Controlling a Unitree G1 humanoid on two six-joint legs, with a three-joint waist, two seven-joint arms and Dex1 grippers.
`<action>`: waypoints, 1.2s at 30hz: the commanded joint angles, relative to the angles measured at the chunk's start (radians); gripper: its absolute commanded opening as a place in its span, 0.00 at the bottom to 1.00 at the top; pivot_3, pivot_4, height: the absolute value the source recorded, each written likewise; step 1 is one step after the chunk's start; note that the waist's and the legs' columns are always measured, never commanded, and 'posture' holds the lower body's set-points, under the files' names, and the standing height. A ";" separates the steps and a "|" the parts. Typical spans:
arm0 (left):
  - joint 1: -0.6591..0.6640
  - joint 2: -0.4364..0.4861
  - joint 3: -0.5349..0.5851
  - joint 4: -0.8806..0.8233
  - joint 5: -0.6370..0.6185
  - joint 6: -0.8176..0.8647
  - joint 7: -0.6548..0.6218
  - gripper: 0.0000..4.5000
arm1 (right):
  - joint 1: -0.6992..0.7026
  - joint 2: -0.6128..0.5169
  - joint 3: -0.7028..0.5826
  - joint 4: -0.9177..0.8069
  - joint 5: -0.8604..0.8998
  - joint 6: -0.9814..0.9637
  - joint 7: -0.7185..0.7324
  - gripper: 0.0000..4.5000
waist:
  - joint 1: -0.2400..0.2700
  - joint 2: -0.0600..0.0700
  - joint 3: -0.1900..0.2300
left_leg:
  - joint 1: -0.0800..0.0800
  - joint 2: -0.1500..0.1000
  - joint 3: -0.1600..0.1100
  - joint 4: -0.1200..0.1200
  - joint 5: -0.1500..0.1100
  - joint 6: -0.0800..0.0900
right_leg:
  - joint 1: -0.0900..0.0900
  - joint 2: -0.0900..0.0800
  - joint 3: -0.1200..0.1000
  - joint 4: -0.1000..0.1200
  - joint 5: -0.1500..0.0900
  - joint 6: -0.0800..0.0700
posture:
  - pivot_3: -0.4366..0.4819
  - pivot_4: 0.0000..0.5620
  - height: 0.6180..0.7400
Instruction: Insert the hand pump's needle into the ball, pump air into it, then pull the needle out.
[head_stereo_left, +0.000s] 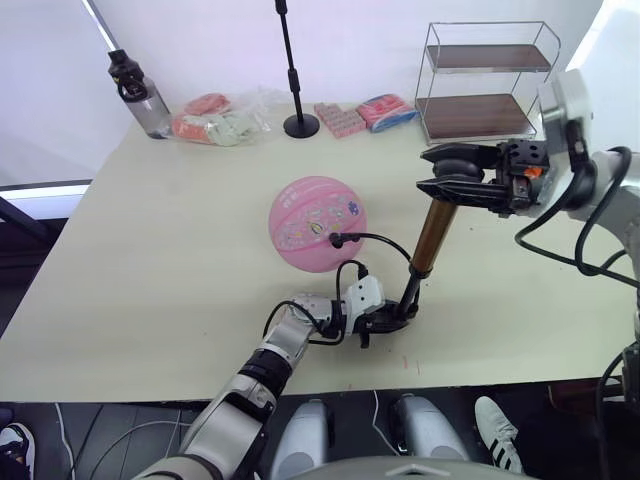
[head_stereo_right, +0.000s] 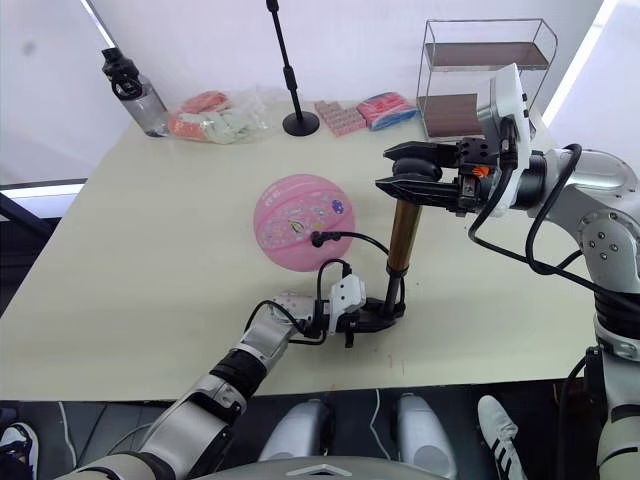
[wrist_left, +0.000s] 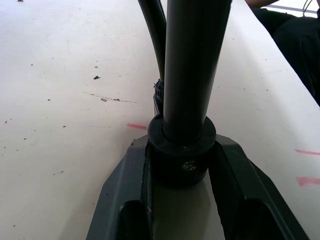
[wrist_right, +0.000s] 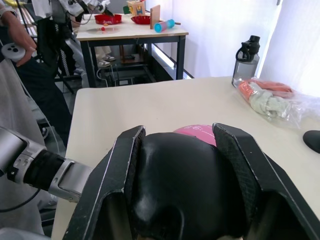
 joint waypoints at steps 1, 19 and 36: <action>0.063 0.051 -0.023 0.156 0.087 0.085 0.041 0.25 | 0.065 0.018 0.002 -0.033 -0.050 -0.078 0.015 0.37 | -0.003 0.000 -0.001 | 0.001 0.000 0.000 0.000 0.000 0.000 | 0.001 0.000 0.000 0.000 0.000 0.000 | 0.48 0.27 1.00; 0.069 0.048 -0.018 0.148 0.089 0.093 0.045 0.25 | 0.445 0.178 0.280 0.157 -0.418 -0.441 0.040 0.37 | -0.007 -0.007 -0.019 | 0.010 0.002 0.000 -0.001 0.000 0.000 | 0.008 0.005 0.002 -0.001 -0.001 0.000 | 0.48 0.27 1.00; 0.068 0.051 -0.018 0.148 0.089 0.092 0.040 0.25 | 0.216 0.148 0.069 0.014 -0.187 -0.266 0.006 0.37 | -0.005 0.002 -0.009 | 0.007 0.001 0.000 -0.001 0.000 0.000 | 0.007 0.006 0.001 -0.001 0.000 0.000 | 0.48 0.27 1.00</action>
